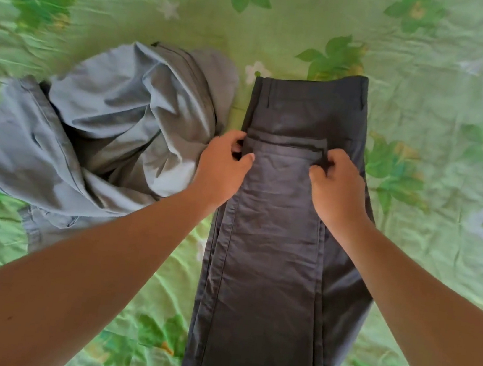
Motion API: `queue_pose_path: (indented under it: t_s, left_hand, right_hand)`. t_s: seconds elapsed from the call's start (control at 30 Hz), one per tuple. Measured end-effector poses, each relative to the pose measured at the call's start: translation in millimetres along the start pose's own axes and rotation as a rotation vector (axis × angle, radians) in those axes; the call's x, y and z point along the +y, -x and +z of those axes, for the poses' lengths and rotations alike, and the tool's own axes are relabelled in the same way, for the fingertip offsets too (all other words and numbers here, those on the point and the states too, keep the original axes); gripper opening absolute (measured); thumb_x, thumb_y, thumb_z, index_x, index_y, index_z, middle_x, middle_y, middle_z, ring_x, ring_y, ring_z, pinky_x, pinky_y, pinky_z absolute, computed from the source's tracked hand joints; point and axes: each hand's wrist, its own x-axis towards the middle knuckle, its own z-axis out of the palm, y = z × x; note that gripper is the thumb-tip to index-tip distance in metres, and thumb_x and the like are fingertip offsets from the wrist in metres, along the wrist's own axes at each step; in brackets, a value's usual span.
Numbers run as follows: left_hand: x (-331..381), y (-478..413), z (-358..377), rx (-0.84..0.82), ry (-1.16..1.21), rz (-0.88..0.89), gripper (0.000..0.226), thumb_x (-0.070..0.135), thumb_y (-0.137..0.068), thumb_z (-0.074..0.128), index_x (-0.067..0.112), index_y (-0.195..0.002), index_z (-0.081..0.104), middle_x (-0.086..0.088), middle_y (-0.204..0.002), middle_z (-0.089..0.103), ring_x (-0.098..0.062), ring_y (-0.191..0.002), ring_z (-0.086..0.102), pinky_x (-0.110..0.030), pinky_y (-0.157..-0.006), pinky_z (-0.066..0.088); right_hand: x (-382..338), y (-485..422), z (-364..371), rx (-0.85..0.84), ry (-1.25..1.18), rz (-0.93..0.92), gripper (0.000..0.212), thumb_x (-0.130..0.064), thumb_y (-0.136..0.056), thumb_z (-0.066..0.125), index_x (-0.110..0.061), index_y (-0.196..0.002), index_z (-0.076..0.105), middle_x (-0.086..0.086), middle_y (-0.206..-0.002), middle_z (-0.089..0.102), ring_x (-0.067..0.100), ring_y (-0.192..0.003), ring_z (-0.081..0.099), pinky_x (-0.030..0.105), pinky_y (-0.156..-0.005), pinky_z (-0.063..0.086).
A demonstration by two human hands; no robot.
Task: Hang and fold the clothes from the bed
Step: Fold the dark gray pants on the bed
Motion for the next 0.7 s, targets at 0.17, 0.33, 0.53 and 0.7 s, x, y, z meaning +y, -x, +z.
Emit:
queue_pose_path:
  t_s: [0.17,0.33,0.53,0.7]
  left_hand:
    - [11.9,-11.9,3.6,0.035,0.097,-0.002,0.011,0.018,-0.093,0.067,0.022,-0.103,0.063,0.005,-0.092,0.066,-0.011,-0.083,0.062,-0.034,-0.084,0.055]
    - [43.6,-45.9,-10.3,0.137,0.172,-0.014,0.012,0.013,-0.094,0.066,0.016,-0.104,0.062,0.005,-0.091,0.065,-0.012,-0.084,0.061,-0.030,-0.084,0.052]
    - [72.9,-87.4,-11.0,0.010,0.039,0.063,0.057,0.016,-0.095,0.066,0.018,-0.144,0.039,-0.003,-0.124,0.057,-0.015,-0.094,0.063,-0.027,-0.078,0.050]
    - [-5.7,54.5,11.8,-0.041,-0.402,0.442,0.060,0.031,-0.101,0.052,0.016,-0.155,0.033,-0.016,-0.163,0.024,-0.030,-0.151,0.022,-0.043,-0.121,0.026]
  right_hand:
    - [0.0,-8.9,-2.6,-0.023,-0.300,-0.071,0.009,-0.020,-0.093,0.056,-0.012,-0.096,0.057,0.020,-0.089,0.065,0.039,-0.084,0.061,0.057,-0.079,0.051]
    - [-14.9,-53.1,-12.0,0.066,-0.307,-0.057,0.021,-0.028,-0.084,0.055,-0.011,-0.095,0.058,0.019,-0.091,0.066,0.039,-0.087,0.062,0.057,-0.081,0.051]
    - [-35.6,-83.3,-16.4,0.085,0.002,-0.151,0.054,-0.010,-0.091,0.058,-0.013,-0.143,0.040,0.012,-0.124,0.055,0.033,-0.110,0.057,0.041,-0.090,0.049]
    - [18.7,59.9,8.1,-0.013,0.577,-0.483,0.062,-0.039,-0.100,0.050,-0.014,-0.155,0.034,0.018,-0.164,0.021,0.037,-0.153,0.017,0.059,-0.121,0.019]
